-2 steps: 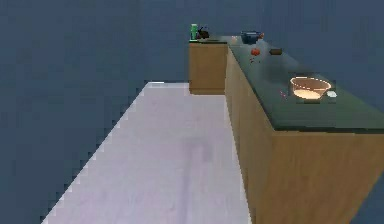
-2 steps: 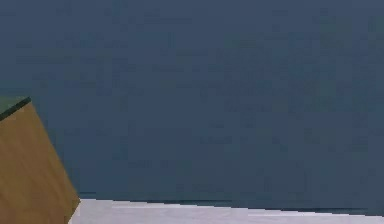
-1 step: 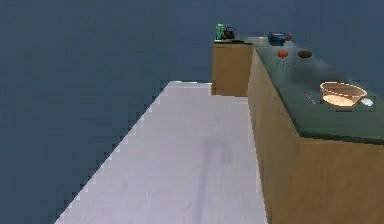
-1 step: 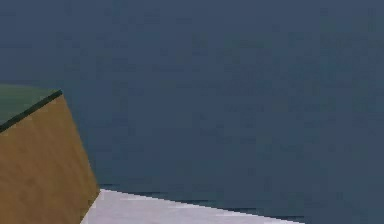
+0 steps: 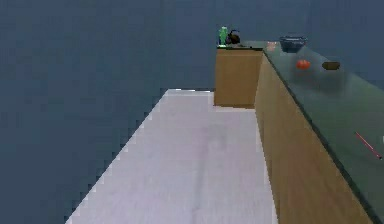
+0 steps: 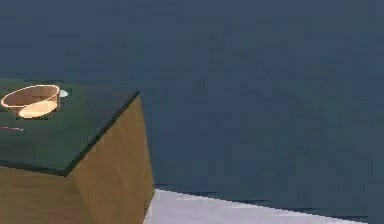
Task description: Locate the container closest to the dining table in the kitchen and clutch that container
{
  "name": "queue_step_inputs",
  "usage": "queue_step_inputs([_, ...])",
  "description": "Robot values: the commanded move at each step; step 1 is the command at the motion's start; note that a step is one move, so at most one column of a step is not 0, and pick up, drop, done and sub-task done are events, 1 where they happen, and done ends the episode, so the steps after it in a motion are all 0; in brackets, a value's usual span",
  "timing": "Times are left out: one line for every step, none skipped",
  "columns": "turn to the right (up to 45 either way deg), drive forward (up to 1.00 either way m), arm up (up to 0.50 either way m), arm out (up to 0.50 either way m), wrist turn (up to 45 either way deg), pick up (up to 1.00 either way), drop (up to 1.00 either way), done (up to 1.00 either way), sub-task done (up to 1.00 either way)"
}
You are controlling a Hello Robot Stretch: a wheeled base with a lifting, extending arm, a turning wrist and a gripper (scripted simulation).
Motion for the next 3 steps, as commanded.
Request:
queue_step_inputs([6.0, 0.00, 0.00, 0.00, 0.0, 0.00, 0.00, 0.00, 0.00])
queue_step_inputs([0.0, 1.00, 0.00, 0.00, 0.0, 0.00, 0.00, 0.00, 0.00])
queue_step_inputs([0.0, 0.95, 0.00, 0.00, 0.0, 0.00, 0.00, 0.00, 0.00])
